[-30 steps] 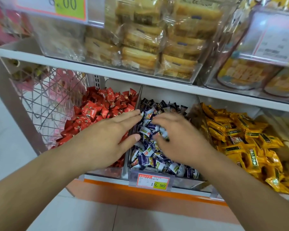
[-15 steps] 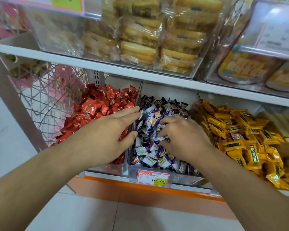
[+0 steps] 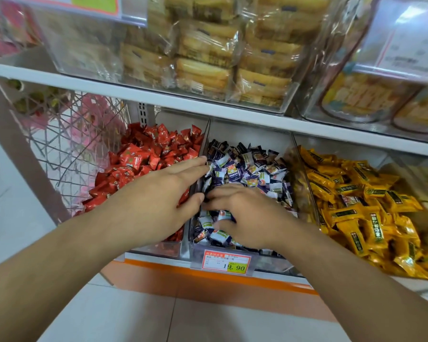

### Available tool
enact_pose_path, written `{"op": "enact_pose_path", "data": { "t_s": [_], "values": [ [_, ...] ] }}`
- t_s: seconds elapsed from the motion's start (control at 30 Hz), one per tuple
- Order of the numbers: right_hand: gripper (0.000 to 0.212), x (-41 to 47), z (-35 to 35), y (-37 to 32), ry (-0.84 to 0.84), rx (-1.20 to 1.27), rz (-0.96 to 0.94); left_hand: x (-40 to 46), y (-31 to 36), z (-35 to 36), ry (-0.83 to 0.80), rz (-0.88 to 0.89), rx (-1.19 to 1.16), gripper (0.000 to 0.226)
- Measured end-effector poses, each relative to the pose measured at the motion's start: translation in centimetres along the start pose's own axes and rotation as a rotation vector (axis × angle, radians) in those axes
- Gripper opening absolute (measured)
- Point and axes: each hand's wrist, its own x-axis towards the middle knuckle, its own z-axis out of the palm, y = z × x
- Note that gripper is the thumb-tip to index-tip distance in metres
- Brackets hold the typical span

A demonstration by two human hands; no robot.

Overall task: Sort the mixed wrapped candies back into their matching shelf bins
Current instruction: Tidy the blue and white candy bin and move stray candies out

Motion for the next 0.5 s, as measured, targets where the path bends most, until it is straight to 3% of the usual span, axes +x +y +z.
{"op": "enact_pose_path", "data": {
  "t_s": [0.17, 0.5],
  "values": [
    [0.032, -0.6, -0.6, 1.7, 0.018, -0.226, 0.105, -0.2, 0.0, -0.2, -0.014, -0.009, -0.015, 0.062],
    [0.023, -1.1, -2.1, 2.4, 0.116, -0.401, 0.326, -0.2, 0.1, -0.4, -0.022, -0.02, -0.018, 0.061]
  ]
}}
